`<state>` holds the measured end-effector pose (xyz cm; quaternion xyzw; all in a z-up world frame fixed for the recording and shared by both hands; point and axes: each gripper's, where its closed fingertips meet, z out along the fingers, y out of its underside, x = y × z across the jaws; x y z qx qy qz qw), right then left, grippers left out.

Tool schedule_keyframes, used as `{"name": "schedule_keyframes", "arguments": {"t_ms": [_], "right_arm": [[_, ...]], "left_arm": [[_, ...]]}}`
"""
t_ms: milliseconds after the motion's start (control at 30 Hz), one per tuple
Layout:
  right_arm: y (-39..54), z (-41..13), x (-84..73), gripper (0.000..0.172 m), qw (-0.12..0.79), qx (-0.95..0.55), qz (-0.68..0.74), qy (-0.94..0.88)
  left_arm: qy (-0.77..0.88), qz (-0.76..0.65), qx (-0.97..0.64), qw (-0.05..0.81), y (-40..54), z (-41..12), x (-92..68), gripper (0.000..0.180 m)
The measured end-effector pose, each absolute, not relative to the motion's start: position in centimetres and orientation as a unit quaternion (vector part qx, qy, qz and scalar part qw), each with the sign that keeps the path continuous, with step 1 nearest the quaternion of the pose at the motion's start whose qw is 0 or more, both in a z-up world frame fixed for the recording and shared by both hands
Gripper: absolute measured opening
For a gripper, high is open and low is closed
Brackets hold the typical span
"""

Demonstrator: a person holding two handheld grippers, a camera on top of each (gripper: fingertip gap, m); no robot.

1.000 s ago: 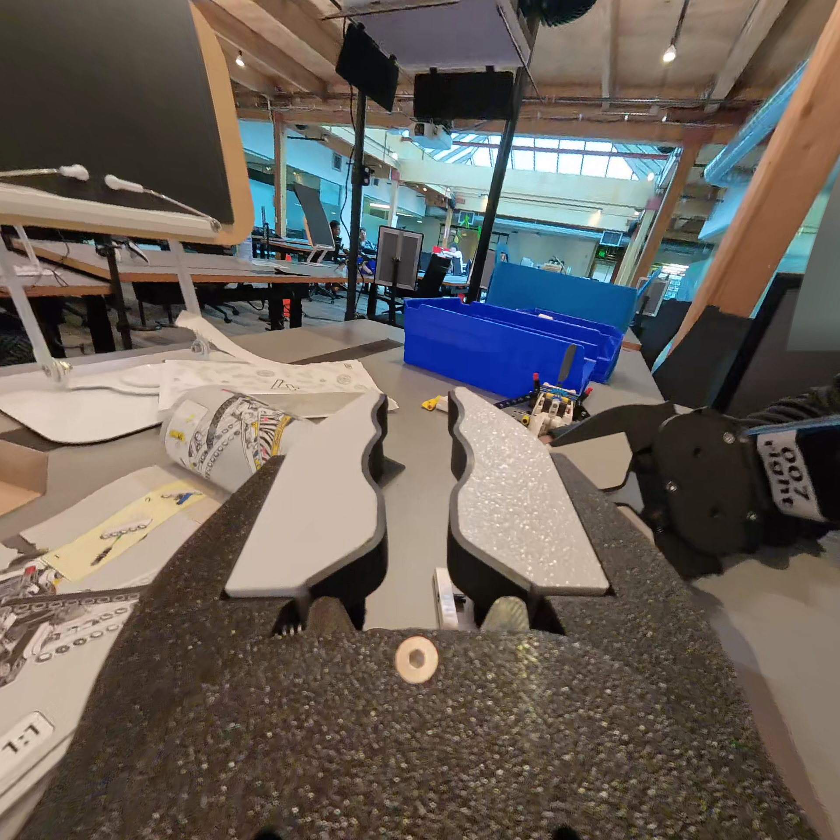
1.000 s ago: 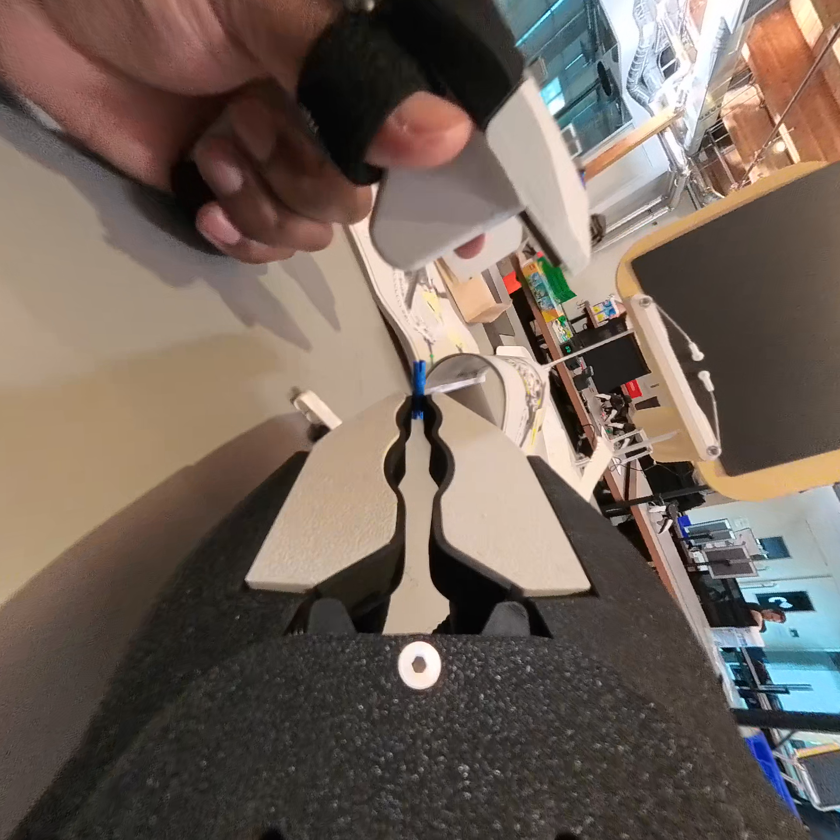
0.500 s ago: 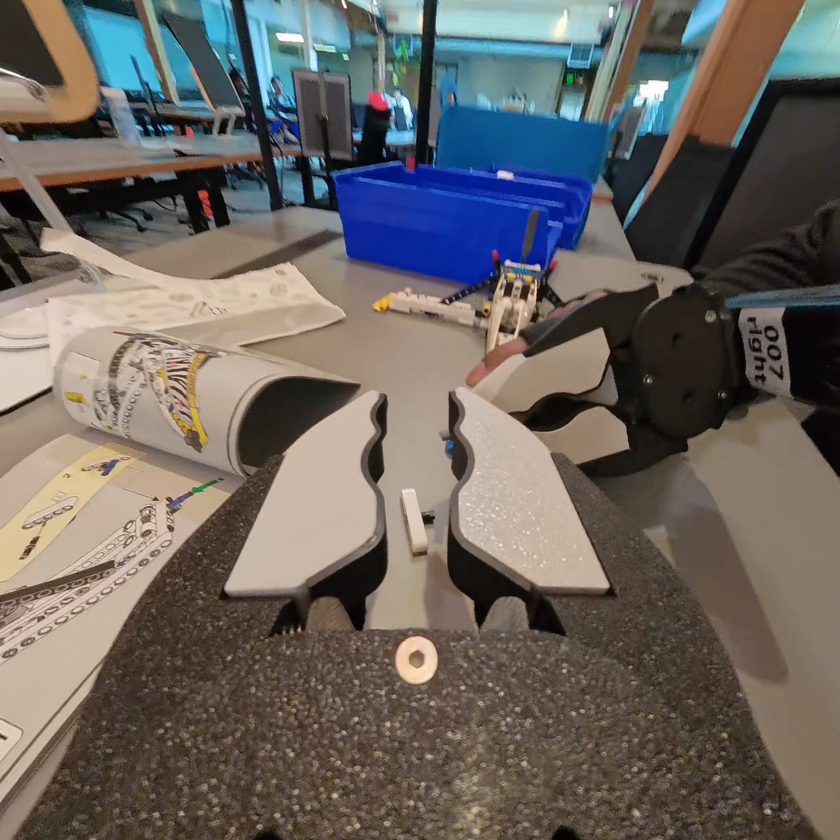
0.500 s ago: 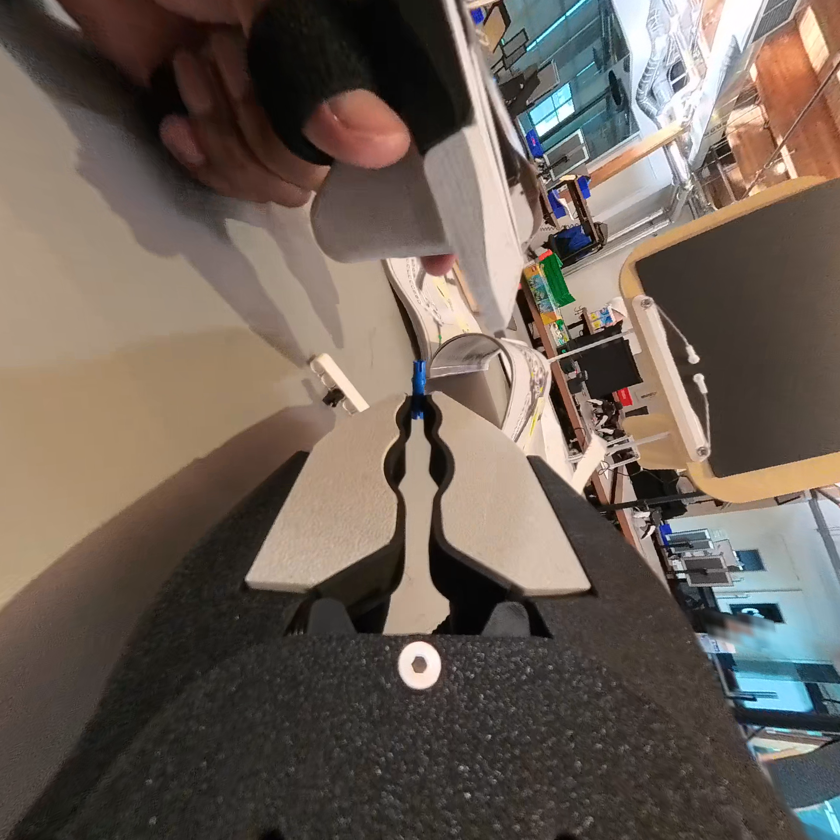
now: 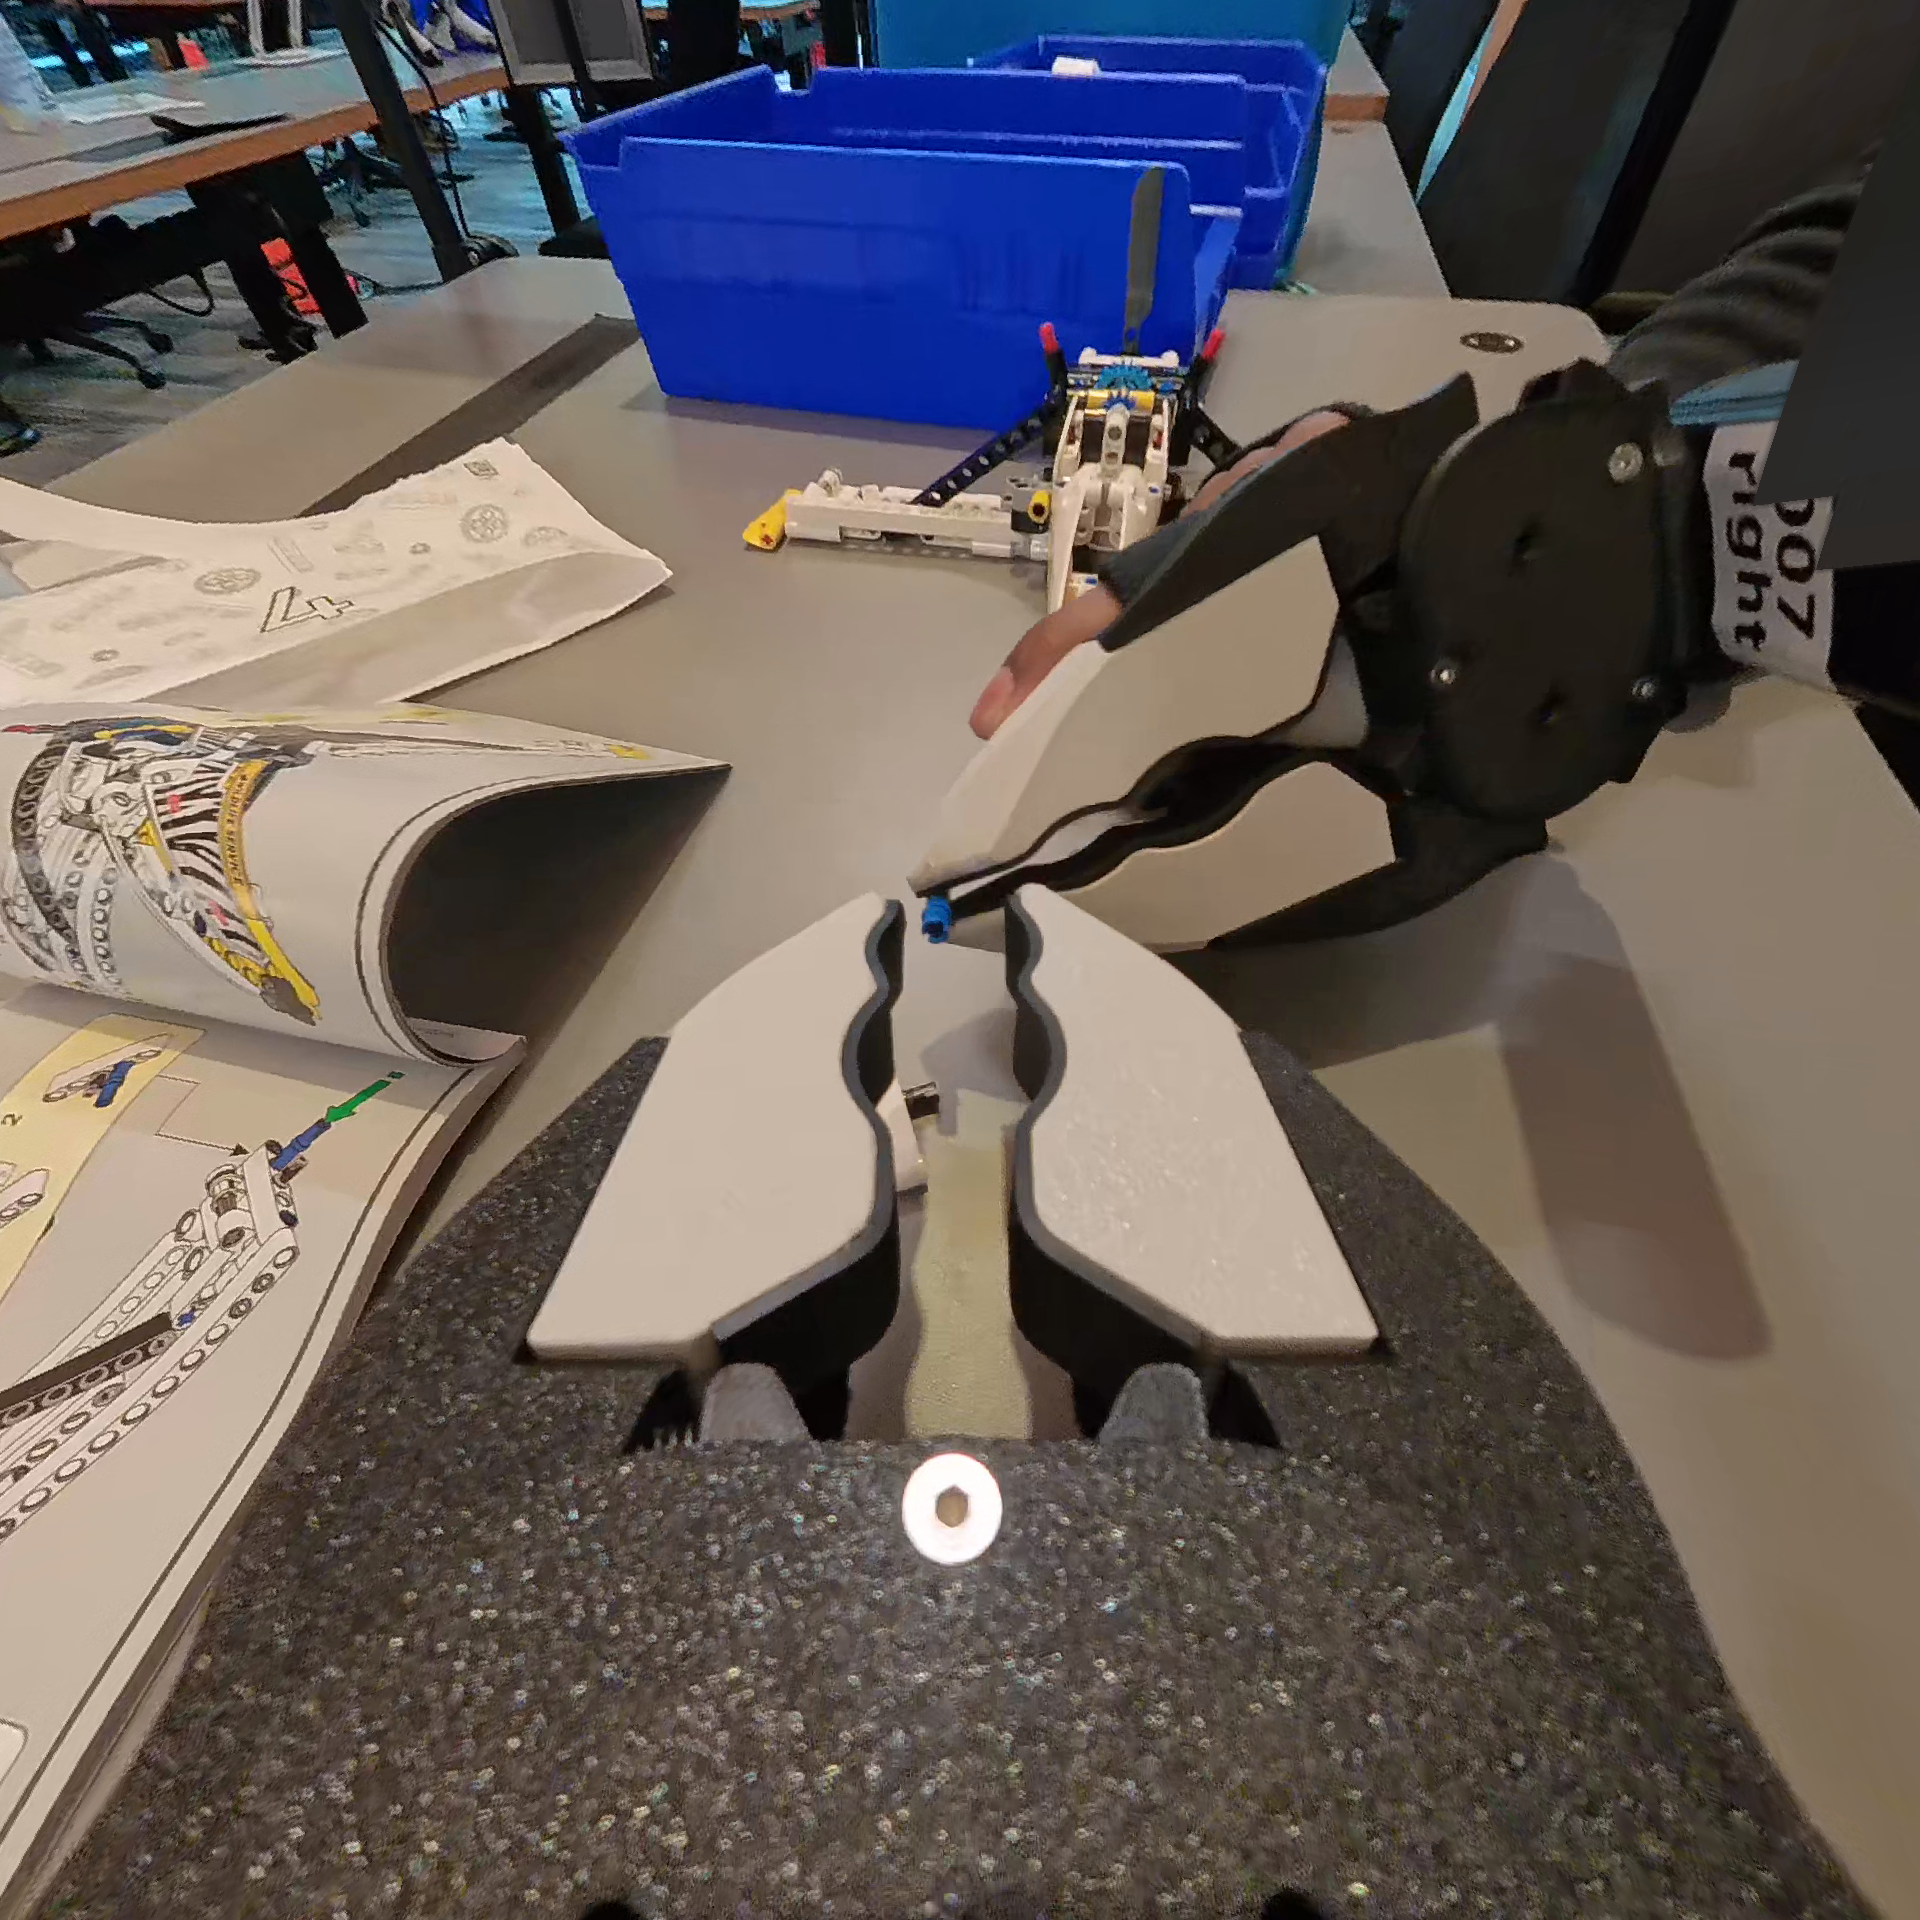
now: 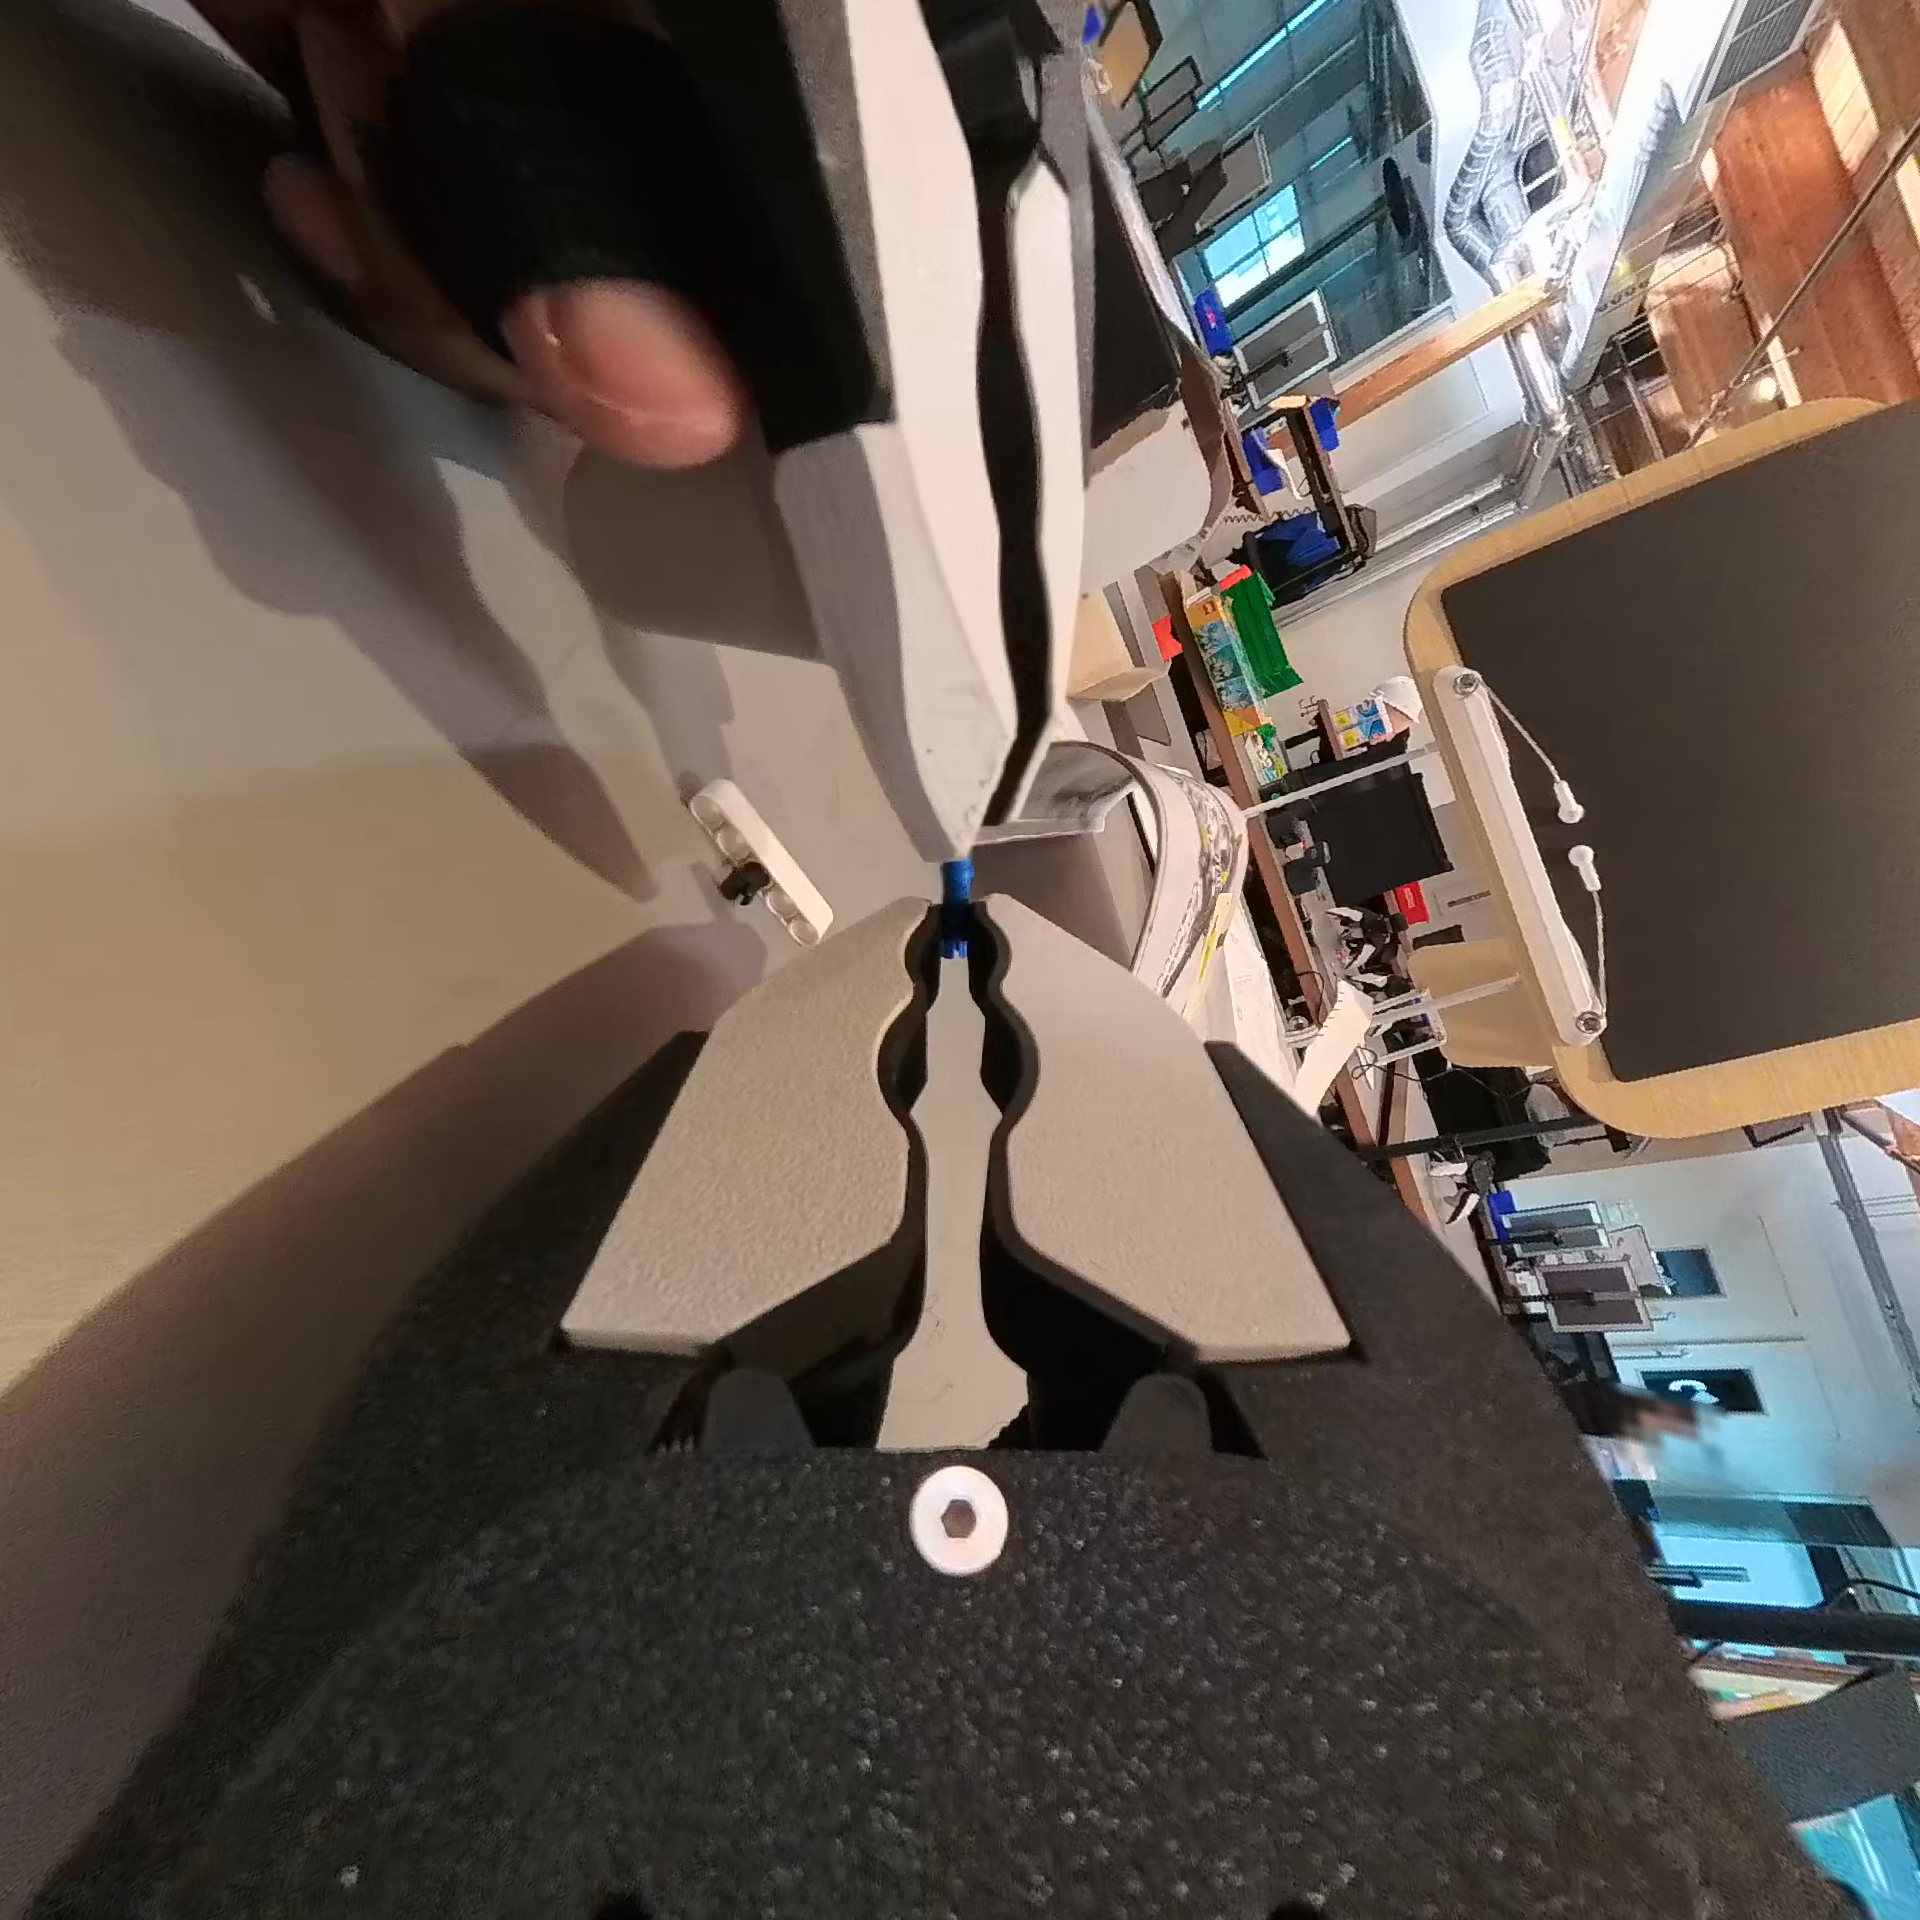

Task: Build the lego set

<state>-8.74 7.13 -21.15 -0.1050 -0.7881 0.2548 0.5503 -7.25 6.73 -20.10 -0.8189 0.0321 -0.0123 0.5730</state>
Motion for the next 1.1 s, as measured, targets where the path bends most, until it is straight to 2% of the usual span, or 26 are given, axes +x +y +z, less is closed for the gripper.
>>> {"name": "schedule_keyframes", "arguments": {"t_ms": [333,500,633,967,1100], "right_arm": [[6.7,-21.2,-8.6,0.004,0.541,-0.099,0.268,-0.791],[6.7,-21.3,-8.7,0.004,0.535,-0.102,0.273,-0.793],[6.7,-21.5,-8.8,0.004,0.523,-0.109,0.278,-0.798],[7.0,-20.8,-9.4,0.008,0.527,-0.144,0.295,-0.784],[7.8,-19.4,-9.5,0.009,0.532,-0.18,0.328,-0.76]], "left_arm": [[0.028,0.008,-0.835,0.55,6.8,-20.8,-7.4,0.016],[0.023,0.002,-0.838,0.545,6.8,-21.0,-7.5,0.006],[0.018,0.006,-0.841,0.541,6.8,-21.1,-7.6,0.005],[-0.012,0.001,-0.824,0.566,6.6,-20.2,-8.3,0.004],[-0.081,-0.011,-0.793,0.604,6.4,-18.9,-9.9,0.004]]}}
